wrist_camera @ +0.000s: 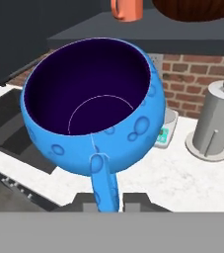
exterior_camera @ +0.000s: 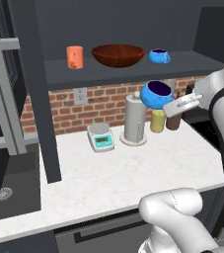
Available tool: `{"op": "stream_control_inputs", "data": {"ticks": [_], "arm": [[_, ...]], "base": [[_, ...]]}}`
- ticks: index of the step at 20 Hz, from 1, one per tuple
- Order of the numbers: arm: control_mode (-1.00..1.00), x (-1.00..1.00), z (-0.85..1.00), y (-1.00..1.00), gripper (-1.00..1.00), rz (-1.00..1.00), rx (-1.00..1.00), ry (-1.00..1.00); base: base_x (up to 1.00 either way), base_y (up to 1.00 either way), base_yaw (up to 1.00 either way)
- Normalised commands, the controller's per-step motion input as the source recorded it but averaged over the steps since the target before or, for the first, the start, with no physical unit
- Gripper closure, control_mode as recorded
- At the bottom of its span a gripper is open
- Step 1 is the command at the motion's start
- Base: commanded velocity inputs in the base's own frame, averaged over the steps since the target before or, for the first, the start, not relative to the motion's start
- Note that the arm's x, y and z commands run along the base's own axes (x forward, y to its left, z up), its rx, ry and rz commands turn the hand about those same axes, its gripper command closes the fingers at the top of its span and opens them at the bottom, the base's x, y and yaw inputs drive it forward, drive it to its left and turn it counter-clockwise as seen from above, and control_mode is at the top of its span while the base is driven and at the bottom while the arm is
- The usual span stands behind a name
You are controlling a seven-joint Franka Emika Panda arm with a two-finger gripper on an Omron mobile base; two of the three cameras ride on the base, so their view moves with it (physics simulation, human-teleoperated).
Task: Gather all objects into one cabinet and sort the glasses and bowls to opposite sides.
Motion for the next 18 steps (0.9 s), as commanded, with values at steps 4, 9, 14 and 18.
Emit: {"op": "stream_control_inputs", "data": {"ticks": [4, 9, 14, 18], "arm": [[-1.0, 0.0, 0.0, -0.57, 1.0, -0.07, 0.01, 0.05], [-1.0, 0.01, 0.06, -0.55, 1.0, -0.12, 0.02, 0.08], [-1.0, 0.35, 0.03, -0.47, 1.0, -0.16, 0.02, 0.03], [-1.0, 0.51, 0.1, -0.27, 1.0, -0.2, 0.05, 0.0]], "base": [[0.0, 0.0, 0.0], [0.0, 0.0, 0.0], [0.0, 0.0, 0.0], [0.0, 0.0, 0.0]]}}
